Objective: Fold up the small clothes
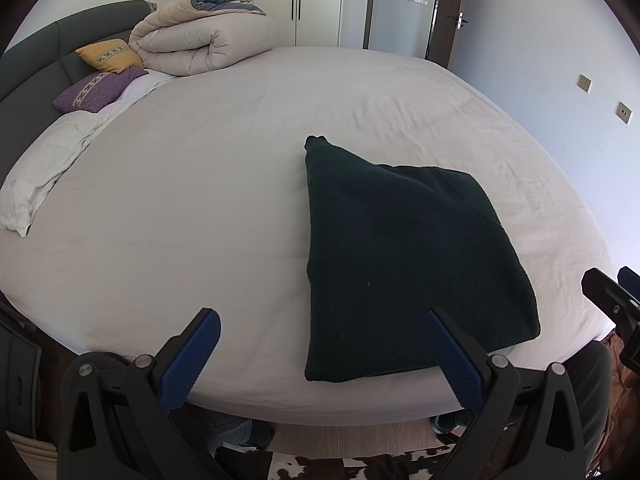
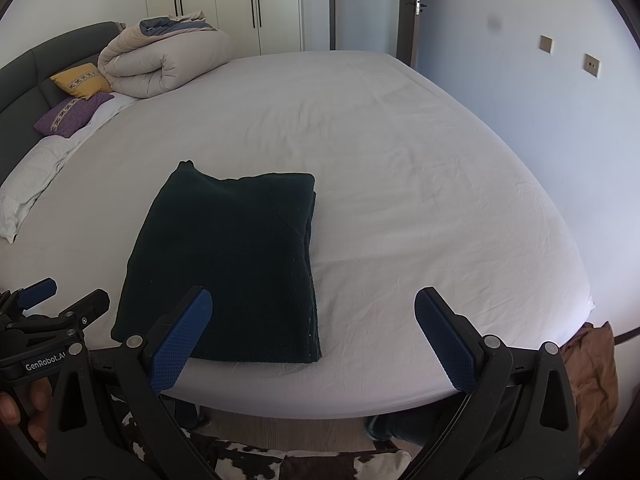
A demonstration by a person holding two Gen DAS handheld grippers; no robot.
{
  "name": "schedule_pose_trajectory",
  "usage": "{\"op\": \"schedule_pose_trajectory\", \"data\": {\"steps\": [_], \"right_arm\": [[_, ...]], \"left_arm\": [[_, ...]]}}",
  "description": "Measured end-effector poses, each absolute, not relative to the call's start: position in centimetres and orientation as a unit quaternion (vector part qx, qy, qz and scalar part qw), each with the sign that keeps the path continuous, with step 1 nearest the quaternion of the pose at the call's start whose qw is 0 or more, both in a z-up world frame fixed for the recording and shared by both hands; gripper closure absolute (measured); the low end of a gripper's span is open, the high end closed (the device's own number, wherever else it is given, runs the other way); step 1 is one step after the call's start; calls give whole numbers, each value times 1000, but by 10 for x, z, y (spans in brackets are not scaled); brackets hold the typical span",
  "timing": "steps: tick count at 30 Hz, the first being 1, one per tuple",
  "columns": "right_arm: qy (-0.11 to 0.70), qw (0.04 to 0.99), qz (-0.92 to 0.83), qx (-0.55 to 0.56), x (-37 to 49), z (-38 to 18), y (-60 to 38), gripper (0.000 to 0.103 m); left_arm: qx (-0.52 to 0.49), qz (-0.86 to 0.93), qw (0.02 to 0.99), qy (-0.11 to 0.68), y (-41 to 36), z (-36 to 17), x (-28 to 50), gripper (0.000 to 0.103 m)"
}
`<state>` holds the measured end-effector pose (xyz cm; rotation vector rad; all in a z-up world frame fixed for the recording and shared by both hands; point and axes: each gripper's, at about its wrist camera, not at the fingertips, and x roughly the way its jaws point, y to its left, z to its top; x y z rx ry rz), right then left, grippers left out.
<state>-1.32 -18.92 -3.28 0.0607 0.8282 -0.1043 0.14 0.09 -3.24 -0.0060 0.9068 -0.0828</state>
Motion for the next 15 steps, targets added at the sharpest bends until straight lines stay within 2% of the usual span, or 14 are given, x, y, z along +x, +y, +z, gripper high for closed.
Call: {"op": "schedule_pose_trajectory", "data": {"steps": [15], "right_arm": [[405,912,-51,32,-13,-35,-191,0]], "left_arm": [[1,-34,900,435,3,-35,1,0]]}}
